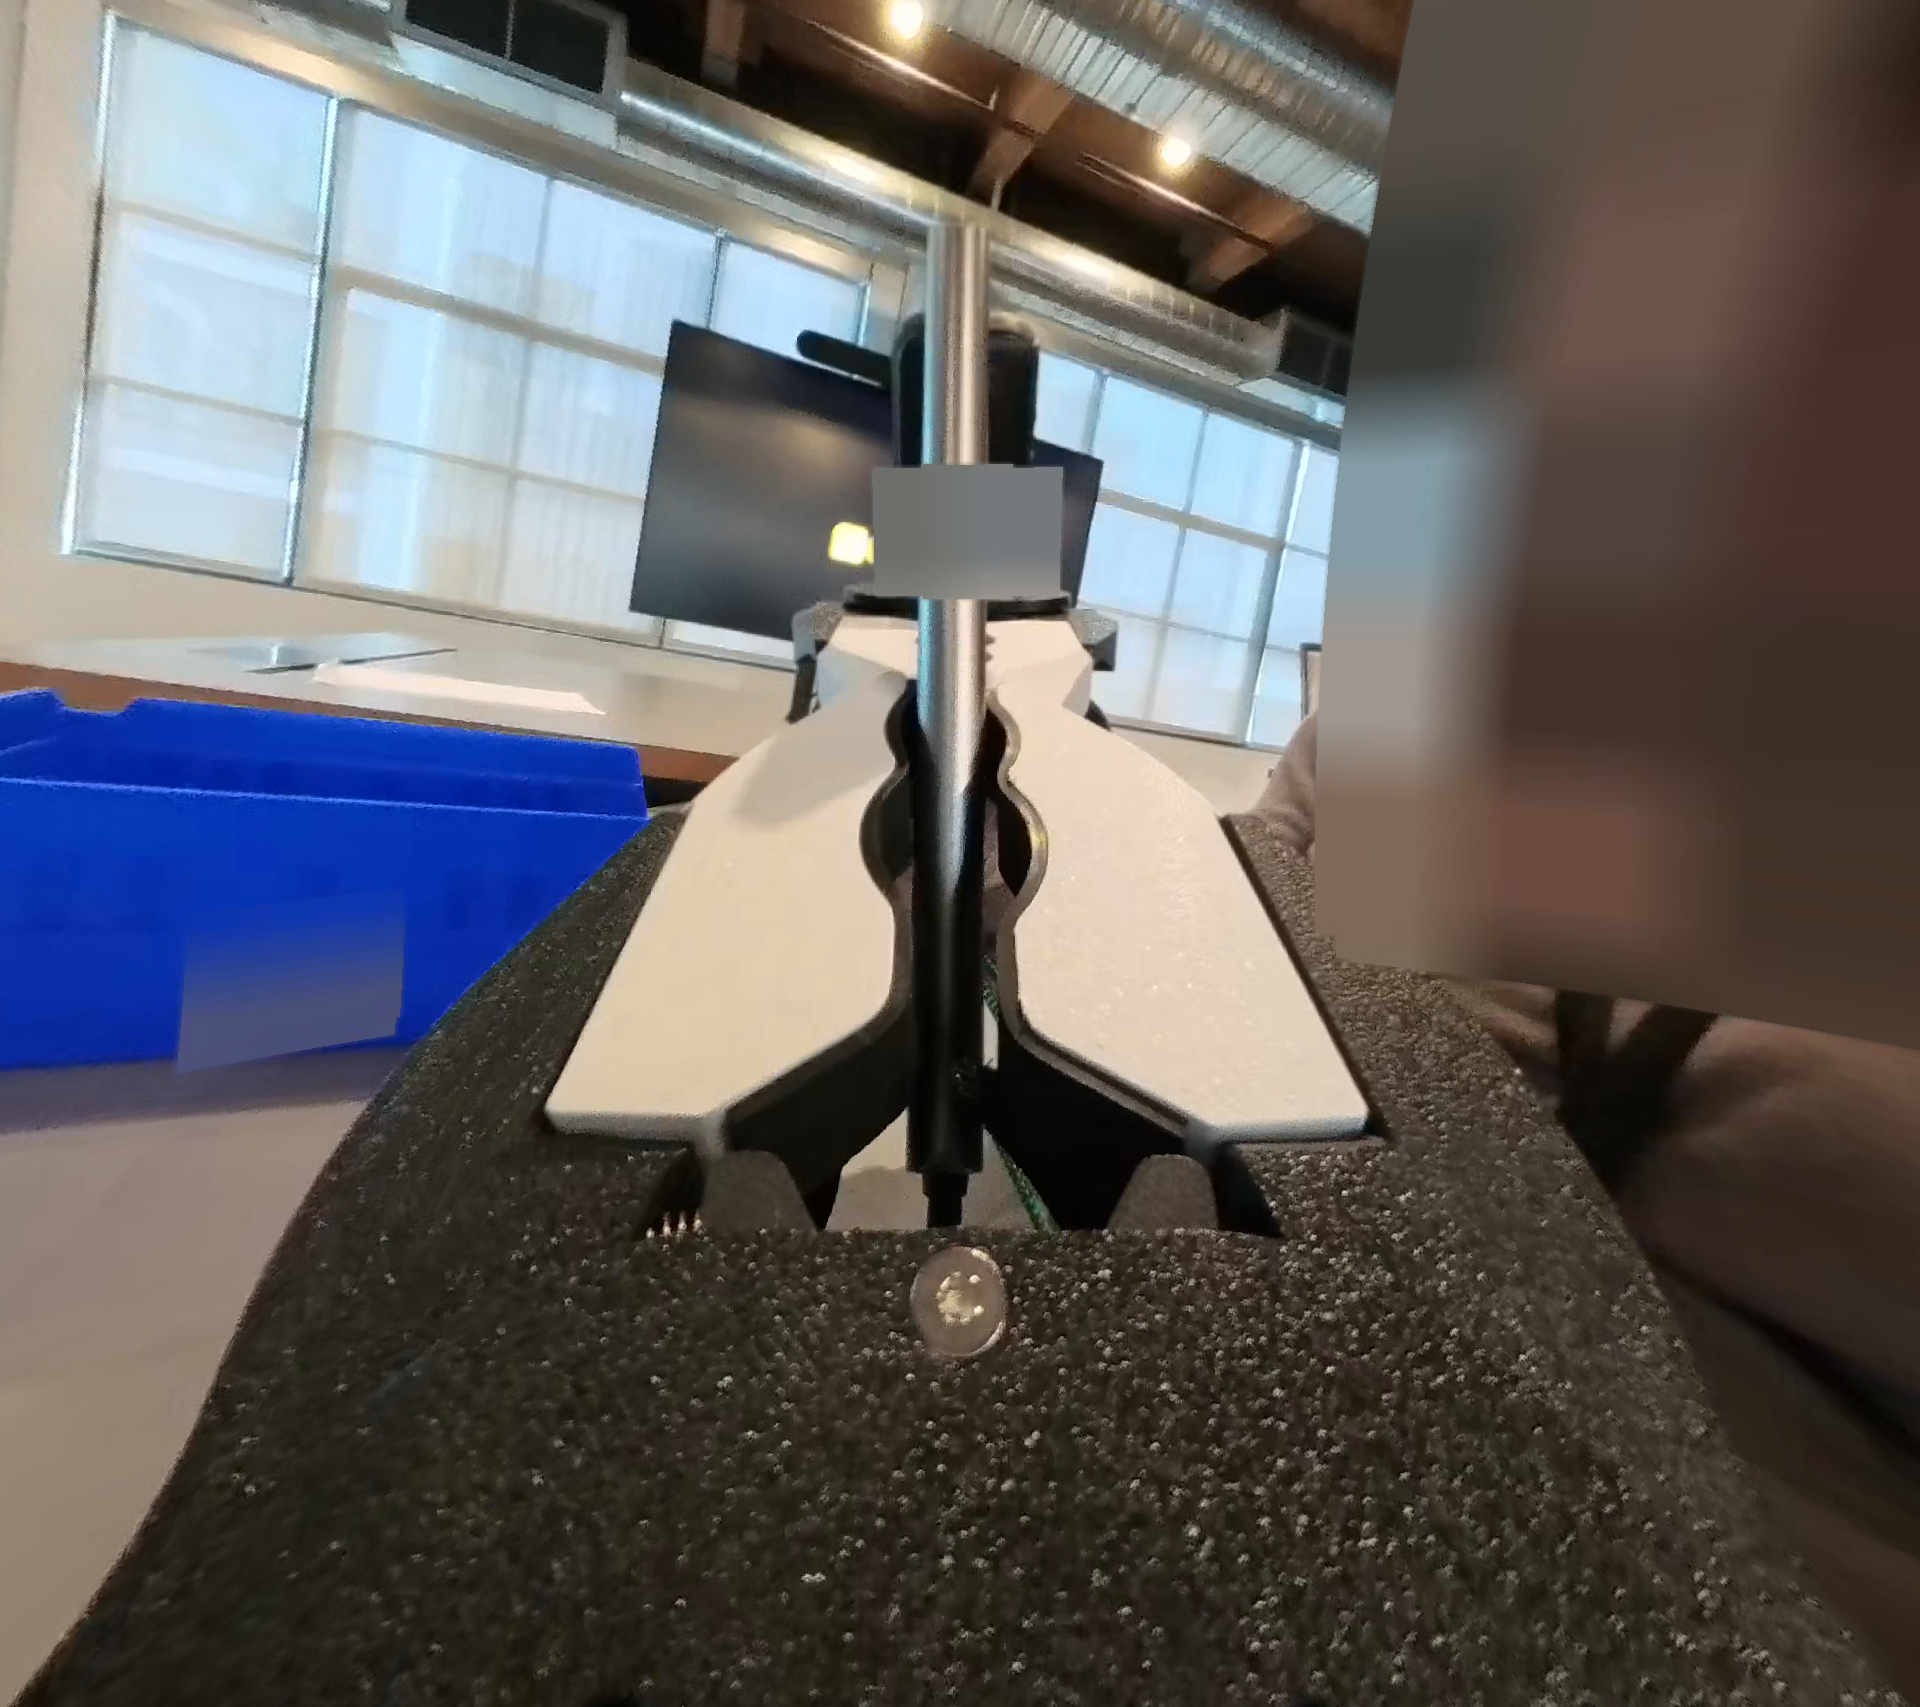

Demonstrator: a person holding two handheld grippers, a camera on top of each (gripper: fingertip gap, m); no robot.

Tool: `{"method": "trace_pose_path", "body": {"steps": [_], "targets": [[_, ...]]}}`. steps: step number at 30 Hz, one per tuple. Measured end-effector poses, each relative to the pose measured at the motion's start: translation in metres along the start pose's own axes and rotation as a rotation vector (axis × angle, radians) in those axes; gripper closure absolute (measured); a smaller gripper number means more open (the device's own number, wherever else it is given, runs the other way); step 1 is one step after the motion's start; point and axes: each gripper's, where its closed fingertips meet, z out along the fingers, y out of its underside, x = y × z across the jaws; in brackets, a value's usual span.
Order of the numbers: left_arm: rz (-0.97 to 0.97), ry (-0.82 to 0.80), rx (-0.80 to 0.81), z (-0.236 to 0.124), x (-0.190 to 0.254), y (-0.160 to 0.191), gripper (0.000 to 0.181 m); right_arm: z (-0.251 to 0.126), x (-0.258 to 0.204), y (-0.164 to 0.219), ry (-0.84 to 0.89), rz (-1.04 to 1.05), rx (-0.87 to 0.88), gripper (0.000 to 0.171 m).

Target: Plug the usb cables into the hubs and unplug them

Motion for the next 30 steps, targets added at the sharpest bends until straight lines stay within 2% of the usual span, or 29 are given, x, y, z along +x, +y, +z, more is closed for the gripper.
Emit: {"method": "trace_pose_path", "body": {"steps": [6,11,17,19,20,24,28,30], "targets": [[0.029,-0.088,-0.058,0.002,-0.007,0.000,0.171,0.000,0.005,-0.002,-0.068,0.047,0.062,0.166],[0.042,-0.139,-0.029,0.004,-0.011,-0.005,0.171,0.000,0.007,-0.007,-0.110,0.068,0.142,0.166],[0.033,-0.200,-0.097,0.001,-0.015,-0.005,0.169,0.004,0.011,-0.007,-0.198,0.161,0.207,0.166],[0.018,-0.184,-0.125,0.003,-0.011,-0.003,0.140,0.006,0.015,-0.007,-0.223,0.211,0.237,0.166],[0.028,-0.189,-0.122,0.003,-0.010,-0.004,0.137,0.006,0.017,-0.007,-0.239,0.233,0.246,0.166],[0.053,-0.240,-0.136,0.000,-0.015,-0.005,0.145,0.004,0.019,-0.006,-0.252,0.234,0.253,0.166],[0.042,-0.248,-0.079,-0.006,-0.014,-0.016,0.148,-0.002,0.022,-0.007,-0.229,0.194,0.252,0.166],[0.017,-0.282,-0.084,-0.008,-0.019,-0.016,0.164,-0.004,0.020,-0.007,-0.249,0.189,0.250,0.166]]}}
